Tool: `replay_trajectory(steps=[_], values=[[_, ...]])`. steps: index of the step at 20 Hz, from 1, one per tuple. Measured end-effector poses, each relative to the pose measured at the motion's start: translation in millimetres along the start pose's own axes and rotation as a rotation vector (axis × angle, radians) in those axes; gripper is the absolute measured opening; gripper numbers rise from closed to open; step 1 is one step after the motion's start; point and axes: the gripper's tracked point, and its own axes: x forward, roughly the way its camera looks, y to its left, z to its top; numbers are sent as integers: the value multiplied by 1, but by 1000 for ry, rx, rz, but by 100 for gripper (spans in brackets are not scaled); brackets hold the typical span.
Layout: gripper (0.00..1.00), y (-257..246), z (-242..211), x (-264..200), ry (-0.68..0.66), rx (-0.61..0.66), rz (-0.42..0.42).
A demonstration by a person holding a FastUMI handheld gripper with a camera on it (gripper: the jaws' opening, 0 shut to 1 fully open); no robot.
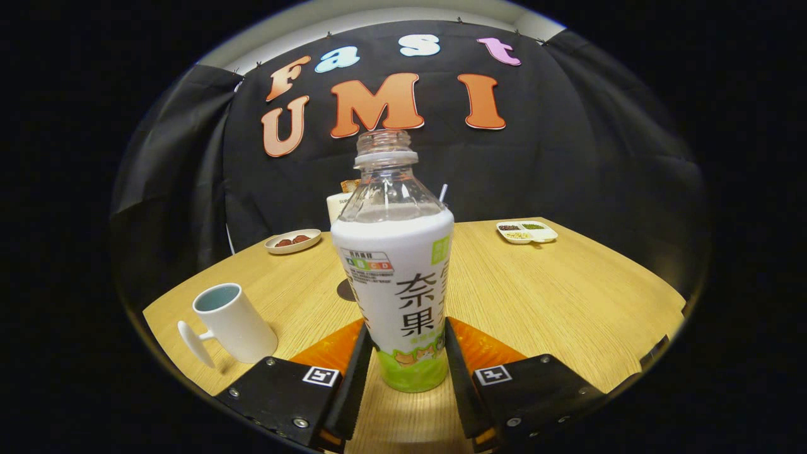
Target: Take the bottle from table, then pour the juice into the cup, finally place the bottle on the coaster
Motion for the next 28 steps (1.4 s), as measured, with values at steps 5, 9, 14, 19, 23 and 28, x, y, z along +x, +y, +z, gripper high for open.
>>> replay_trajectory(steps=[5,9,14,19,23,28], values=[[61,8,10,-2,-5,-83,-4],[61,12,26,-2,-33,-228,-48],[61,22,36,0,-60,-402,-87],[61,32,46,4,-95,-583,-121],[61,44,47,7,-108,-705,-98],[61,51,55,12,-135,-875,-114]])
